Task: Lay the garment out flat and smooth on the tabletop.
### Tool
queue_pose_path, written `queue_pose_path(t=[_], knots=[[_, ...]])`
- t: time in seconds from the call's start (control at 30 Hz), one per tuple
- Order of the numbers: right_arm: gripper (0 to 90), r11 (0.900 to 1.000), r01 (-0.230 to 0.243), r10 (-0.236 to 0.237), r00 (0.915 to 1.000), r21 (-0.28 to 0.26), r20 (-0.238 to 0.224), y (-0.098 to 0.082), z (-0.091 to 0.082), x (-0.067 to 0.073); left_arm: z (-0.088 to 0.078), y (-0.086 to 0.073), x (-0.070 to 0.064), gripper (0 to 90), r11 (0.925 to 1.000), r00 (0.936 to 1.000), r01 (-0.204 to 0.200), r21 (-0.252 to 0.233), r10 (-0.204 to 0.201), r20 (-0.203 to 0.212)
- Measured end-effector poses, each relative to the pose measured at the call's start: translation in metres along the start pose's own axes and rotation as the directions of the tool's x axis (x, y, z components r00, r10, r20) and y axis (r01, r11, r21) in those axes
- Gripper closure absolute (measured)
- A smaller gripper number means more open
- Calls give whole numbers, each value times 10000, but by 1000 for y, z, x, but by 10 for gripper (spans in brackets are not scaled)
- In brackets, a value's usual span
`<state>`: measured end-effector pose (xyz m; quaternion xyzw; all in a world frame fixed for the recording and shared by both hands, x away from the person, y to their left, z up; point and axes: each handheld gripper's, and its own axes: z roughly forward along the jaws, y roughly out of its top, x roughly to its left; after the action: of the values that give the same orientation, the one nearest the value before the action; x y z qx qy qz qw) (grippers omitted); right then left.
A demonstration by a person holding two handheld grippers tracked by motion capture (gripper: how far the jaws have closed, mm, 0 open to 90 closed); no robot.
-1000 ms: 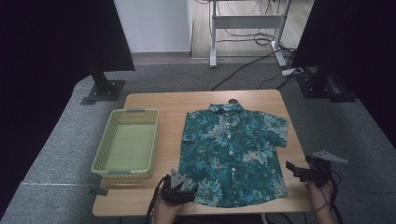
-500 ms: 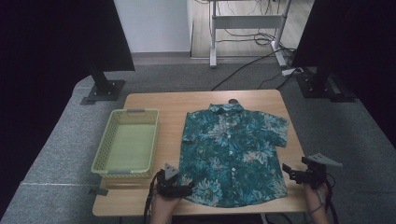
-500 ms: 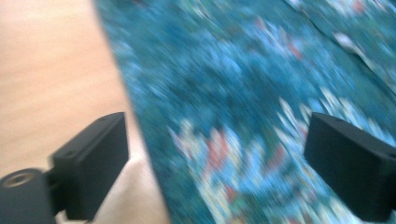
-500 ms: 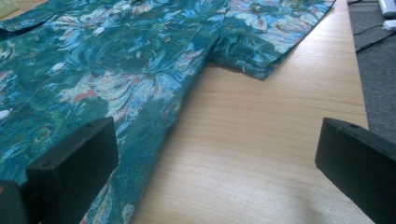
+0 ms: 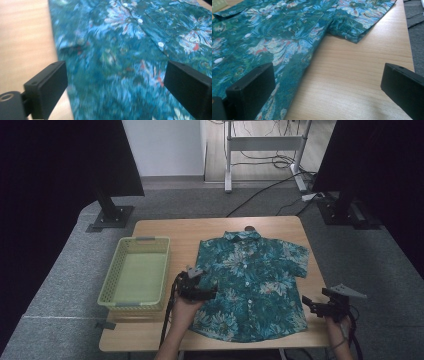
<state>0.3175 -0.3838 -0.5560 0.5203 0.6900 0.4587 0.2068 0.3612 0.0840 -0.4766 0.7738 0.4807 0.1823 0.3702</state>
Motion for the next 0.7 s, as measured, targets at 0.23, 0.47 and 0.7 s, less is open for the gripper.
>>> queue_pose_path(t=[0.23,0.47,0.7], knots=[[0,10000,-17,17,9999,26,-114,0,0,0,20,49,5,51,9975,9974,688,-151,-691,-206],[0,9999,38,-37,9998,93,-197,0,1,0,50,80,15,58,9934,9859,1116,-263,-1140,-1228],[0,9999,37,-34,9997,119,-238,0,1,0,88,88,21,104,9944,9792,1043,184,-994,-1770]])
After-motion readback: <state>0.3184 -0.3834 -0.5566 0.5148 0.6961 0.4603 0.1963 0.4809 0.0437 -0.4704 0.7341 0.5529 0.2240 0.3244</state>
